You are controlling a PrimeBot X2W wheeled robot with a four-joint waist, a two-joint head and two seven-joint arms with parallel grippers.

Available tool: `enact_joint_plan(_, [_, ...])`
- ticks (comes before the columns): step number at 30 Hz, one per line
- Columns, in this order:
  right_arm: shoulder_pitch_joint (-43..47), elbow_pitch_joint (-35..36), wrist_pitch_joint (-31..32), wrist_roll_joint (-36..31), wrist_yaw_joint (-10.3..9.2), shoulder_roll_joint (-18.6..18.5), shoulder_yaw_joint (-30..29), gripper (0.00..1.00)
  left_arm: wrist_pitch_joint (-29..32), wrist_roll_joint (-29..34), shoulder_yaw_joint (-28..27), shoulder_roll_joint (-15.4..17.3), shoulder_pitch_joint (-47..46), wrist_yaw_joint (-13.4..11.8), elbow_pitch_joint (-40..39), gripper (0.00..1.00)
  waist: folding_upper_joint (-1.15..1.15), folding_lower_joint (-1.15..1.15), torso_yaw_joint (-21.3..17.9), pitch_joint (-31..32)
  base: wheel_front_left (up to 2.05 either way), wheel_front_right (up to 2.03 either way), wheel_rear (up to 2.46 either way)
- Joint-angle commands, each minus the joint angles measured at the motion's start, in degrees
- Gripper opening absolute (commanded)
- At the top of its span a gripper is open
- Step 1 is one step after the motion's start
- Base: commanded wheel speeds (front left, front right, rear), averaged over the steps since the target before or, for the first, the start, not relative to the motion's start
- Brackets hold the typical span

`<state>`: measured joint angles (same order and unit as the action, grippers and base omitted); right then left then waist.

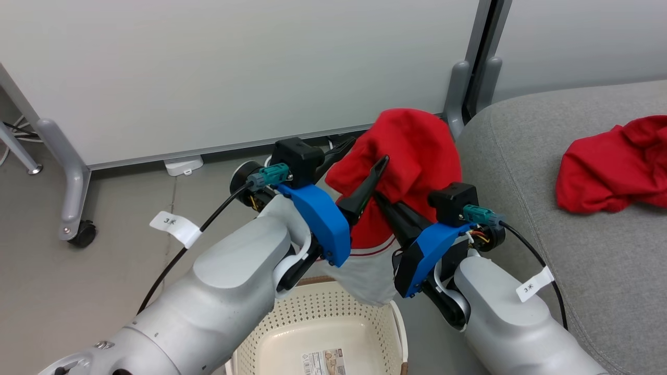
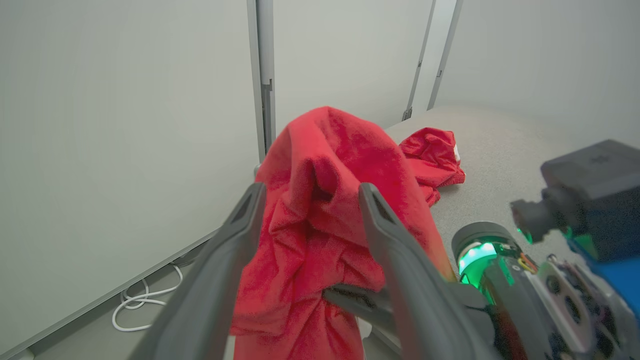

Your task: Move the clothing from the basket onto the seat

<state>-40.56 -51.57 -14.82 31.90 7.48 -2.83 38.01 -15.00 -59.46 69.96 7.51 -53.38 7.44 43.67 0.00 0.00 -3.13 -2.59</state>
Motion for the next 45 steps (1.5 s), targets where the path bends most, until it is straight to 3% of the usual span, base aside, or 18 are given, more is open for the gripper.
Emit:
enact_joint_plan(1, [0.74,0.76,-0.46,-0.24,0.03,-0.11,-0.71,0.0,-0.26,0.43,-0.92,0.63,1.27,0.08,0.3,1.0,0.0,0.0,-0.21,-0.14,0.0,0.0,0.0])
enact_joint_plan(9, [2.72,4.17,-0.43,-5.61,0.03,-0.11,-5.8,0.0,-0.21,3.82,-8.54,3.64,6.67,0.07,-3.13,1.0,0.0,0.0,-0.76,-0.74,0.0,0.0,0.0])
enact_joint_plan(16, [4.71,6.87,-0.44,-9.47,0.03,-0.1,-9.68,0.0,-0.21,11.19,-19.49,7.27,14.75,-1.22,-11.24,1.0,0.0,0.0,-1.3,-1.27,0.0,0.0,0.0])
enact_joint_plan(24, [7.99,11.28,-0.32,-15.0,0.03,-0.1,-14.34,0.0,-0.21,22.32,-36.33,11.26,30.33,-2.92,-24.63,1.0,0.0,0.0,-3.62,-2.12,0.0,0.0,0.0])
enact_joint_plan(34, [15.15,20.98,3.75,-21.92,0.03,-0.1,-21.31,0.0,-0.21,31.98,-50.44,9.67,45.76,-1.8,-33.54,1.0,0.0,0.0,-7.45,-2.59,0.0,0.0,0.0])
enact_joint_plan(45, [22.94,33.07,8.22,-23.62,0.03,-0.09,-25.47,0.0,-0.21,35.84,-58.09,6.47,53.02,-0.36,-35.06,1.0,0.0,0.0,-15.36,-3.46,0.0,0.0,0.0])
